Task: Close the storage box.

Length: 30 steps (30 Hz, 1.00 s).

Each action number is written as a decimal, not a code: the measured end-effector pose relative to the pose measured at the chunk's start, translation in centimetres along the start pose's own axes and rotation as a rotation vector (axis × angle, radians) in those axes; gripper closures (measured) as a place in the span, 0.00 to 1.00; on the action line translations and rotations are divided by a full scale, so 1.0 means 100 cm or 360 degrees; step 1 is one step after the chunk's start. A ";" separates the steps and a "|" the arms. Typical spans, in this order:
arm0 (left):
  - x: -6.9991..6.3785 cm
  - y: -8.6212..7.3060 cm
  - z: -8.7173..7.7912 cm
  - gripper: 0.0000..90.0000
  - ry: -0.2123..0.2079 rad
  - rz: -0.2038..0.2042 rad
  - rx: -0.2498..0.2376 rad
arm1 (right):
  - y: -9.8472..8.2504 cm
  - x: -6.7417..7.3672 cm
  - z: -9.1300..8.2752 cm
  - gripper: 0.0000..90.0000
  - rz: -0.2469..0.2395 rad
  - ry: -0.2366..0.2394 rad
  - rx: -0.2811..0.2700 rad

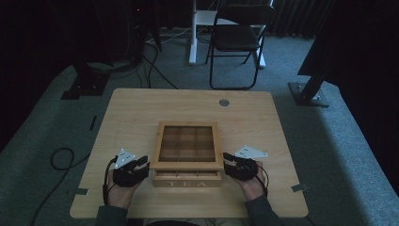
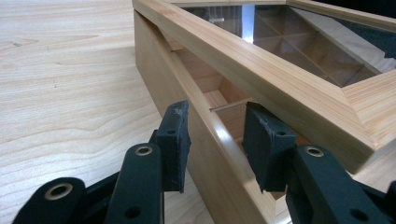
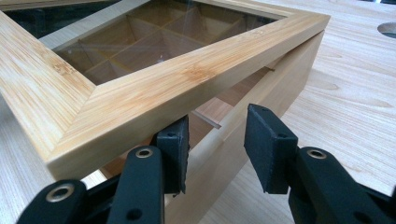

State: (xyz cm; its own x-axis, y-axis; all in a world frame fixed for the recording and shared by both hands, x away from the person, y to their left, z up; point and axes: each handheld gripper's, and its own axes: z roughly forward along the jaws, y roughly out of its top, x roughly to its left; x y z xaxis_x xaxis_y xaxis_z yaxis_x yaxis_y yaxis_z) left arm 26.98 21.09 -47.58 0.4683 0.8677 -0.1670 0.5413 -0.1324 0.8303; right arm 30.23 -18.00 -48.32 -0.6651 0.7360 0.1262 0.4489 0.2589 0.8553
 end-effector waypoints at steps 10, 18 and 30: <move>0.001 -0.005 -0.001 0.66 0.0009 -0.0005 0.0021 | -0.006 0.000 -0.003 0.65 0.0023 0.0011 0.0017; 0.000 -0.008 -0.001 0.65 0.0021 -0.0016 0.0020 | -0.009 0.002 -0.005 0.66 0.0029 0.0003 0.0022; -0.001 -0.013 -0.001 0.65 0.0041 -0.0008 0.0040 | -0.013 0.000 -0.009 0.65 0.0035 -0.0008 0.0019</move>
State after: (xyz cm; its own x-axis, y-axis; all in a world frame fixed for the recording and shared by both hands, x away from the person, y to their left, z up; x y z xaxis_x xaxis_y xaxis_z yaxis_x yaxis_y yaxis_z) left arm 26.20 21.17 -48.57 0.4476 0.8803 -0.1574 0.5614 -0.1395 0.8157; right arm 29.09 -18.92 -48.98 -0.6517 0.7450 0.1424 0.4707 0.2500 0.8461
